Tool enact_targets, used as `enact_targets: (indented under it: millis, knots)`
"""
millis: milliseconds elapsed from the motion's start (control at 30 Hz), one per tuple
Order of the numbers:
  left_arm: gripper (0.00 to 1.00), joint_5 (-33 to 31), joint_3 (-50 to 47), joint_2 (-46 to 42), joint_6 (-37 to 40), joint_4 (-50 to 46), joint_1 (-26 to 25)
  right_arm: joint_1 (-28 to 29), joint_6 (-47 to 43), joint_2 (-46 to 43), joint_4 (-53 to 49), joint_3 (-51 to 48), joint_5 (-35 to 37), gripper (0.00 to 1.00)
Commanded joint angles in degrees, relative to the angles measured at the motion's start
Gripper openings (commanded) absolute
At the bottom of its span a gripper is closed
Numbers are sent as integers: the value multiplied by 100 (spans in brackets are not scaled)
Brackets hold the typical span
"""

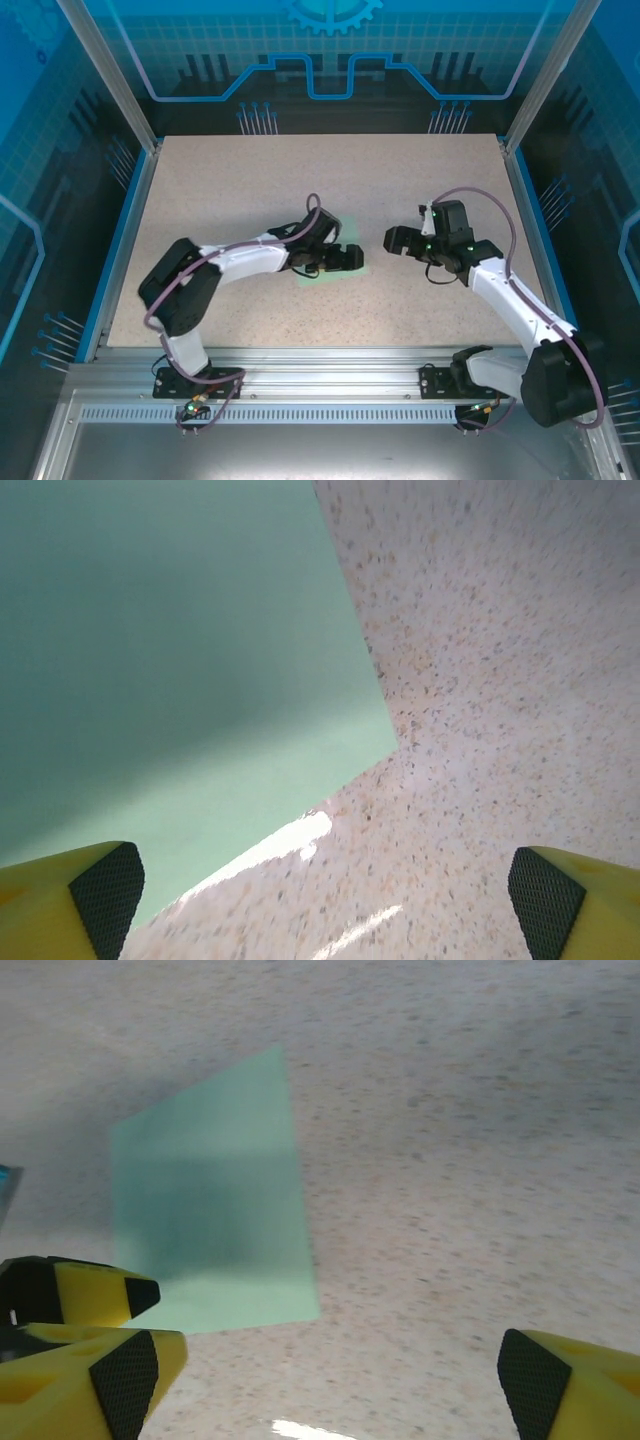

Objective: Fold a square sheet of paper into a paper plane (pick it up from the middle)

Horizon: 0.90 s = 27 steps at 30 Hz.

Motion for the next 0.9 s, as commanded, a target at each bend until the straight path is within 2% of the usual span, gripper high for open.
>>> enact_targets:
  millis: [0, 233, 467, 667, 867]
  knots:
    - [98, -863, -463, -846, -346, -109, 264, 404, 78, 490, 396, 352, -680, 87]
    - [98, -1526, -1734, -2089, -571, 120, 902, 1301, 172, 2494, 237, 1729, -743, 67]
    - [98, -1493, -2248, -2922, -209, 414, 1008, 1474, 278, 3924, 106, 2461, -902, 61]
    - [98, -1611, -2770, -3653, -233, 802, 1013, 1484, 217, 4243, 98, 2242, -901, 60]
    - [98, -1594, -3017, -4136, -93, 946, 1013, 1416, 121, 4014, 70, 1567, -642, 60]
